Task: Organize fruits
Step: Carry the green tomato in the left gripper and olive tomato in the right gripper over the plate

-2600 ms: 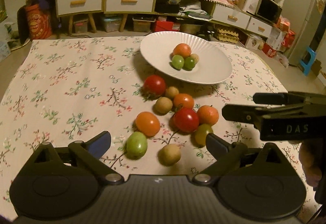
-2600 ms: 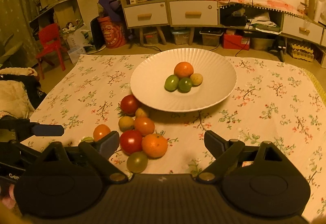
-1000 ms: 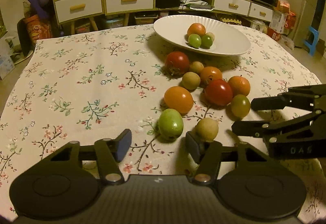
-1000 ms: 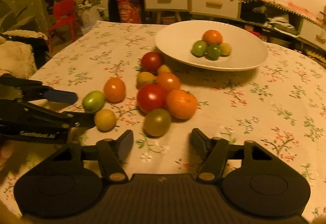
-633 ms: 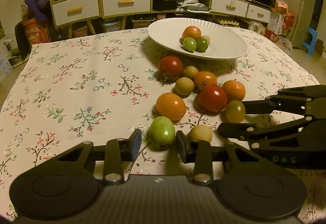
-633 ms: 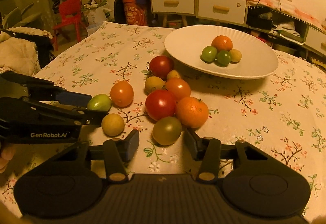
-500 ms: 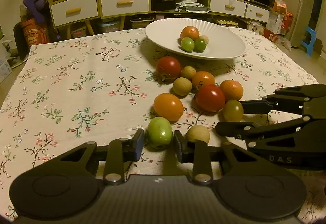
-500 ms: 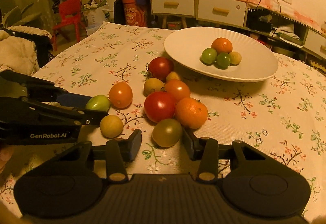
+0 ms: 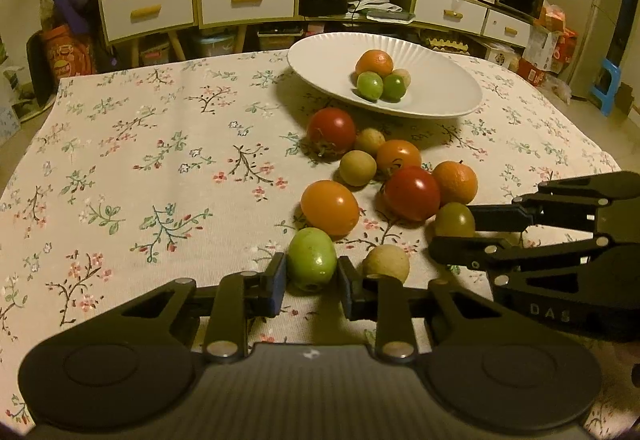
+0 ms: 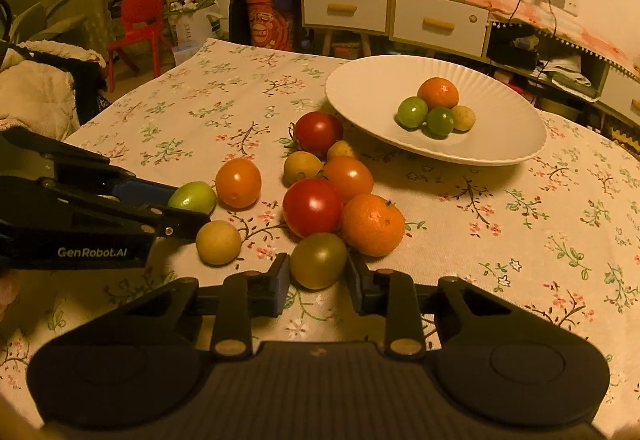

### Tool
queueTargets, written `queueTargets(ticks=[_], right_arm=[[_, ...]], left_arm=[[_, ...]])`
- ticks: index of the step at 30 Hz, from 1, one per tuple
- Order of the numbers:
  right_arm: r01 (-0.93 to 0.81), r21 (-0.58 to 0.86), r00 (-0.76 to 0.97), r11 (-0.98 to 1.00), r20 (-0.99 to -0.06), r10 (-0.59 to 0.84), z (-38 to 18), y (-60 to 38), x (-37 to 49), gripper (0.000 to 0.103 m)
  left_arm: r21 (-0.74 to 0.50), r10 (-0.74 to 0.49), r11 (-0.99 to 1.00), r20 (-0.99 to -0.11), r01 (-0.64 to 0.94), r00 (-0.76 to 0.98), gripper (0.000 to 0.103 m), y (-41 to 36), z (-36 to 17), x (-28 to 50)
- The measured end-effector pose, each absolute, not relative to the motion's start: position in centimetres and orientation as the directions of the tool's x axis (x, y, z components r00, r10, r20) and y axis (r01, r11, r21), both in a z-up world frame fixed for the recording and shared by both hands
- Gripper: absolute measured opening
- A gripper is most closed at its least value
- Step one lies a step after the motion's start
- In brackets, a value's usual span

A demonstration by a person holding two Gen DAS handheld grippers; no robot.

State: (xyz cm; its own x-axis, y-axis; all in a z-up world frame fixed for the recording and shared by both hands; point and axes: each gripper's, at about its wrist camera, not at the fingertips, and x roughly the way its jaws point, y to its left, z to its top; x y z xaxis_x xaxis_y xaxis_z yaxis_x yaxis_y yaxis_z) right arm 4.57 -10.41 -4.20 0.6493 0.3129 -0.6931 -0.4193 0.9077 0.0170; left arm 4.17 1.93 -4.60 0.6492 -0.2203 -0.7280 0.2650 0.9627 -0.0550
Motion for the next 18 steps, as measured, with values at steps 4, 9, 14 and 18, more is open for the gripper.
queueTargets(ticks=[4,9,14,18], right_arm=[[-0.422,0.028,0.642,0.906,-0.697,0.320,-4.1,-10.5,4.6,0.027],[-0.414,0.060,0.630,0.908,-0.701,0.333,-3.7,-10.7,4.5,0.026],[-0.407,0.064,0.637,0.911,-0.695,0.334,-3.1,-11.0,4.4,0.026],[-0.401,0.079,0.639,0.913,-0.690,0.340,-2.4,-11.2,4.4,0.026]], left_arm=[[-0.081,-0.233,0.962,-0.735,0.260,0.637,0.020,2.1,-4.4,4.2],[-0.133,-0.263,0.960,-0.739,0.248,0.621,0.020,2.5,-4.1,4.2],[-0.167,-0.285,0.956,-0.731,0.242,0.619,0.020,2.5,-3.5,4.0],[-0.174,-0.292,0.954,-0.728,0.245,0.621,0.020,2.4,-3.3,3.9]])
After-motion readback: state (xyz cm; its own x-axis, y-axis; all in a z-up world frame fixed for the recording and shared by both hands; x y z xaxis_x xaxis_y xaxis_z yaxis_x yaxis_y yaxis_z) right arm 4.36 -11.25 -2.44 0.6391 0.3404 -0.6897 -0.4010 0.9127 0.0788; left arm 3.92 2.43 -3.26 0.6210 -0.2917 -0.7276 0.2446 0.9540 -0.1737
